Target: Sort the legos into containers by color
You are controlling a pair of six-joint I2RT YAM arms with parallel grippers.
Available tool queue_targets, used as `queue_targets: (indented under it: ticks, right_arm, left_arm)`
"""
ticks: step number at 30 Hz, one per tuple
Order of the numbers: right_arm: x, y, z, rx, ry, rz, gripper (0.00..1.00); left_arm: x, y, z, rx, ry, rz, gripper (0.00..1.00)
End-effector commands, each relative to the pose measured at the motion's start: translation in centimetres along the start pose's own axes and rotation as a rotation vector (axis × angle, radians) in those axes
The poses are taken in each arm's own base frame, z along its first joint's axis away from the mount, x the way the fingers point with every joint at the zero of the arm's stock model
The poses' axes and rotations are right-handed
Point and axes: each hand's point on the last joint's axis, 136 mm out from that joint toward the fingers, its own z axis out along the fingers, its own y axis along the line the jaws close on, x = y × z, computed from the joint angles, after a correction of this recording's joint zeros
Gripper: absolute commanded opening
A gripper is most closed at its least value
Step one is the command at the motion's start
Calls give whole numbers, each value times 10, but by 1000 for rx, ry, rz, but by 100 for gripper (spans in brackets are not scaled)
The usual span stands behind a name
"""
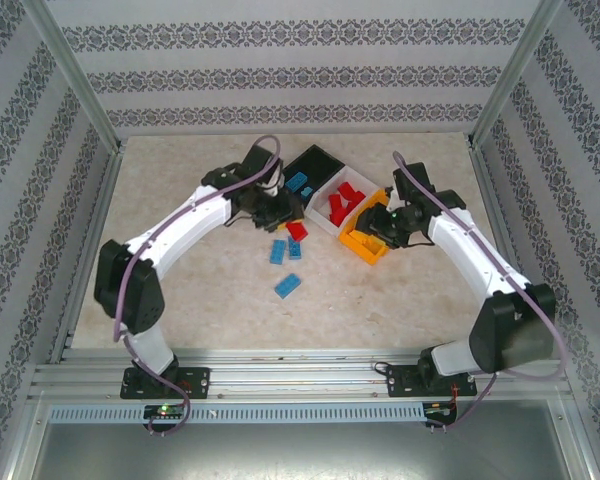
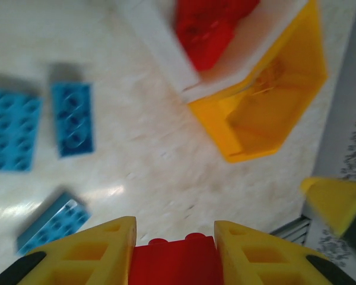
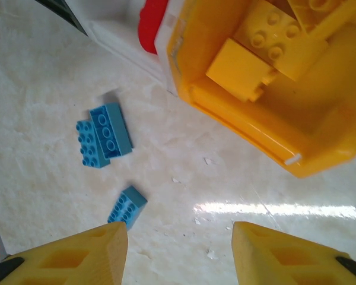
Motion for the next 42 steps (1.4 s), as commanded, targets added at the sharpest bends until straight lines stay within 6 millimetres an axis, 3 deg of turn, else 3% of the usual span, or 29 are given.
queue_targets:
  ticks: [1, 7, 17, 21, 28, 34, 38, 42]
  right_arm:
    - [10, -11, -8, 8, -17, 33, 50]
    - [30, -28, -14, 23, -28, 71, 50]
    - [53, -46, -21, 37, -44, 121, 50]
    - [60, -51, -22, 40, -49, 136, 50]
    - [59, -49, -23, 34, -54, 140, 51]
    - [54, -37, -15, 24, -34, 107, 51]
    - [50, -23, -7, 23, -18, 65, 51]
    - [47, -9, 3, 16, -1, 38, 51]
  left_arm:
    - [-26, -26, 14, 84, 13, 26, 36]
    - [-63, -63, 46, 173, 29, 32, 36]
    - [-87, -71, 95, 181, 94, 41, 42]
    - [-92, -74, 102, 208, 94, 21, 52]
    - [-92, -84, 88, 234, 83, 50, 59]
    - [-86, -81, 60, 185, 62, 116, 62]
    - [-75, -64, 37, 83, 54, 204, 64]
    - [-56, -24, 16, -97, 60, 304, 67]
